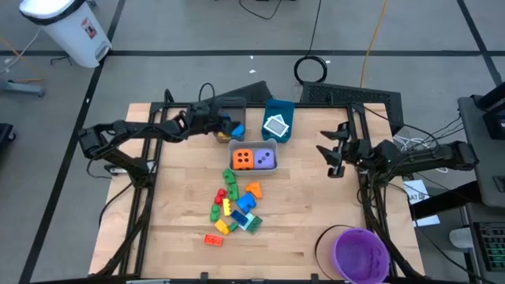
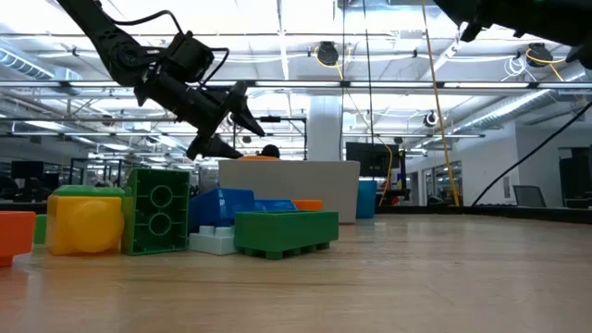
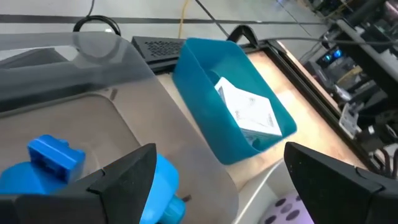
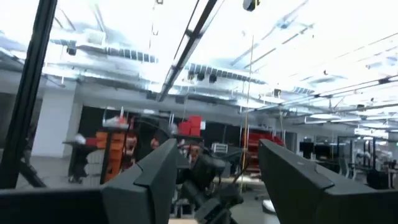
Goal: Pick & Place Toys
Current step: Put the top green game piece into the black bin
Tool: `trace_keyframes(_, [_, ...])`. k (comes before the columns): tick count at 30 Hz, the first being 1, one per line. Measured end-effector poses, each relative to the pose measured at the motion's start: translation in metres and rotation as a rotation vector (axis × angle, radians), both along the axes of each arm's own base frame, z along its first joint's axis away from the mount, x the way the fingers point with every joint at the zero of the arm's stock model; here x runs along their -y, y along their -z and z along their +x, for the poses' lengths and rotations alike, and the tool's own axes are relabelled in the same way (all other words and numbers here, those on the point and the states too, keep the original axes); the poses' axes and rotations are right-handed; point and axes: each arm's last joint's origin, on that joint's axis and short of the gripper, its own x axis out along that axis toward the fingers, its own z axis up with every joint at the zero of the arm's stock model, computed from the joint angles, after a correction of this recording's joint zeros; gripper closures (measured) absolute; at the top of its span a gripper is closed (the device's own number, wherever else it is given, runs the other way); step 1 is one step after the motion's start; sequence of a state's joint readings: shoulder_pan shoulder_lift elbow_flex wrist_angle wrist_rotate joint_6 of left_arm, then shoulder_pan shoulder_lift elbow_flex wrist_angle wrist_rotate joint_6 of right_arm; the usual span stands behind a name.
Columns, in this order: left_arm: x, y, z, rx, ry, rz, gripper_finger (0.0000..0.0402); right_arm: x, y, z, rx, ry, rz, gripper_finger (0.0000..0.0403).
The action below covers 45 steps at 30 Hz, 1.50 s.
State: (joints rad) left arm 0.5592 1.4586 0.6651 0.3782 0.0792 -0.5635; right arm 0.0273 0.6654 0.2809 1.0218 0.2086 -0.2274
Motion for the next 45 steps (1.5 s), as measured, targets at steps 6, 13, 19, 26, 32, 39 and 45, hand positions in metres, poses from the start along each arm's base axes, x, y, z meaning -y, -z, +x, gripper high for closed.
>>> trace_keyframes(6, [0.006,0.000,0.004,-0.001,0.026,0.004,0.0043,0.000,-0.003,0.000,0.012,-0.017,0.035,0.0206])
trace_keyframes(13, [0.011,-0.002,0.008,0.017,0.049,0.019,0.0037,0.000,-0.005,0.001,0.011,-0.013,0.029,0.0206])
trace_keyframes(19, [0.016,-0.002,0.010,0.017,0.066,0.019,0.0036,0.000,-0.004,0.002,-0.004,-0.008,0.021,0.0206])
trace_keyframes(26, [0.021,-0.002,0.013,0.017,0.084,0.018,0.0036,0.000,-0.003,0.003,-0.018,-0.007,0.019,0.0206])
trace_keyframes(32, [0.024,-0.002,0.014,0.017,0.099,0.019,0.0036,0.000,-0.003,0.003,-0.017,-0.007,0.019,0.0206])
trace_keyframes(39, [0.028,-0.002,0.016,0.017,0.112,0.019,0.0036,0.000,-0.003,0.003,-0.018,-0.003,0.012,0.0206])
trace_keyframes(45, [0.031,-0.002,0.017,0.017,0.123,0.019,0.0036,0.000,-0.003,0.003,-0.028,0.023,-0.030,0.0206])
